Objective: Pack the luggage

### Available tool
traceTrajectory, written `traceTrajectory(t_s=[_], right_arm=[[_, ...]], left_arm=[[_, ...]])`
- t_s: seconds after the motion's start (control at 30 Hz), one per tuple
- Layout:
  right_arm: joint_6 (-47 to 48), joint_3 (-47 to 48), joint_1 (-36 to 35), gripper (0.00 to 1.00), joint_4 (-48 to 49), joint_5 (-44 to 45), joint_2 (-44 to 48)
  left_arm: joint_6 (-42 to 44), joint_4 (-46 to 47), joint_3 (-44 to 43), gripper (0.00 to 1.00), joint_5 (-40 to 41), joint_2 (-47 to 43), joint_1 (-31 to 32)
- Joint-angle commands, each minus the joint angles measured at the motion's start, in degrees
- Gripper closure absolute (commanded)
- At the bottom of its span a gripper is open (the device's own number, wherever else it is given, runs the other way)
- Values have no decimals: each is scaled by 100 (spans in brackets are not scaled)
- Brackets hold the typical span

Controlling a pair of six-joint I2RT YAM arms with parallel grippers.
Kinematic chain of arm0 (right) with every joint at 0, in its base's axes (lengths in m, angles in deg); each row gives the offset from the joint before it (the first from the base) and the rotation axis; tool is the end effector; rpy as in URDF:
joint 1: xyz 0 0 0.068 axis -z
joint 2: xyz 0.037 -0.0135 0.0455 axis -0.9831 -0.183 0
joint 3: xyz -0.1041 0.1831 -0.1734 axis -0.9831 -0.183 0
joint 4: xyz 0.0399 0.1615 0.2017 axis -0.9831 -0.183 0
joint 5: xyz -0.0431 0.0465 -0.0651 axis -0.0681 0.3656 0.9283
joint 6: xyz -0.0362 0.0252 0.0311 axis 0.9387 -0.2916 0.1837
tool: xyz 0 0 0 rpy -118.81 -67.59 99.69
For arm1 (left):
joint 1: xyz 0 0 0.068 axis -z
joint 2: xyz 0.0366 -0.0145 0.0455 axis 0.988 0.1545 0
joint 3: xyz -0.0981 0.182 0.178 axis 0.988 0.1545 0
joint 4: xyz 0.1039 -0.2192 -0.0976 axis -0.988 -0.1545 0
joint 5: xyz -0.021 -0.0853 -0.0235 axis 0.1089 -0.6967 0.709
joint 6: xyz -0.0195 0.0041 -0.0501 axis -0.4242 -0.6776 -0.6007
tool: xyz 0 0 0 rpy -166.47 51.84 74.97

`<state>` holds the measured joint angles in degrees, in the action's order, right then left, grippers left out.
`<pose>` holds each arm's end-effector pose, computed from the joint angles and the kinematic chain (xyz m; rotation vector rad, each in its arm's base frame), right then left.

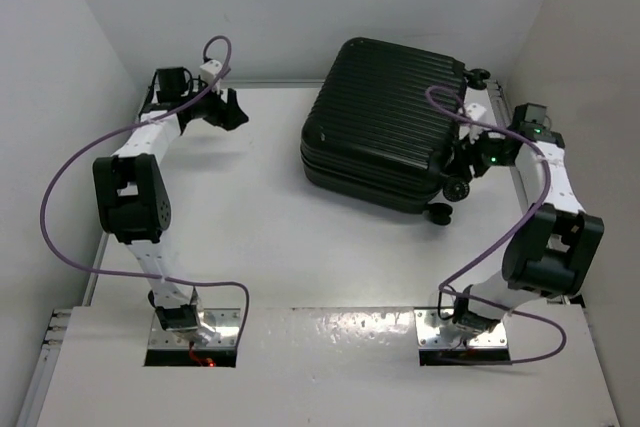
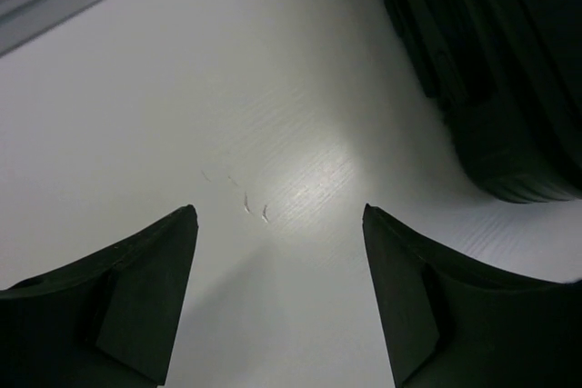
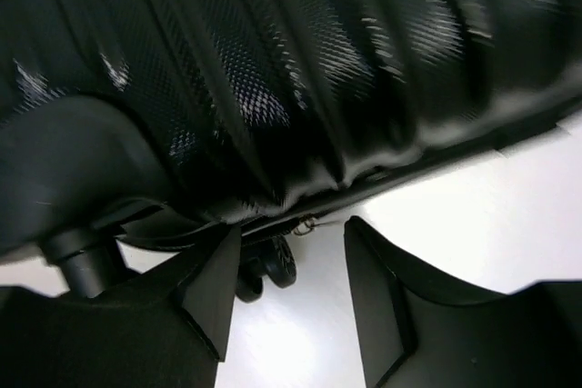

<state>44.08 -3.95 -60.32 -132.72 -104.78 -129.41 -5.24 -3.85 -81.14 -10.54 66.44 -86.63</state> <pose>0.2975 -0.0769 0.2594 -0.6991 2.2214 0.5332 0.4385 0.0184 0.2718 0.5220 1.9834 -0.6035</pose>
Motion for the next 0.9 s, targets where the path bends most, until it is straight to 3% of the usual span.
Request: traceTrajectory(t_s=[0.0,0.17,0.3,0.47,0.57,0.77,0.87], right_arm=[[-296,-257,-910,50,-169,-581,-146],[-1552,-161,-1868,49,1386,-213,-472],[-1705,-484,-1730,48,1906,-158,-148],[-1547,-1187,-1395,41,1784,-580,512],[-2485,-2764,-1447,36,3385,-870,1004],[-4575,-3842,-1808,32,6659,-1116,786],[-5026,-4176,-1799,30,8013,-1117,356]], left_arm=[[185,-76,271,22,125,-381,86],[247,-76,579,22,267,-539,200],[247,-23,527,22,319,-478,315],[133,83,526,22,319,-416,315],[71,135,526,21,179,-416,315],[18,-66,526,17,21,-416,262],[79,-67,526,16,-41,-477,262]])
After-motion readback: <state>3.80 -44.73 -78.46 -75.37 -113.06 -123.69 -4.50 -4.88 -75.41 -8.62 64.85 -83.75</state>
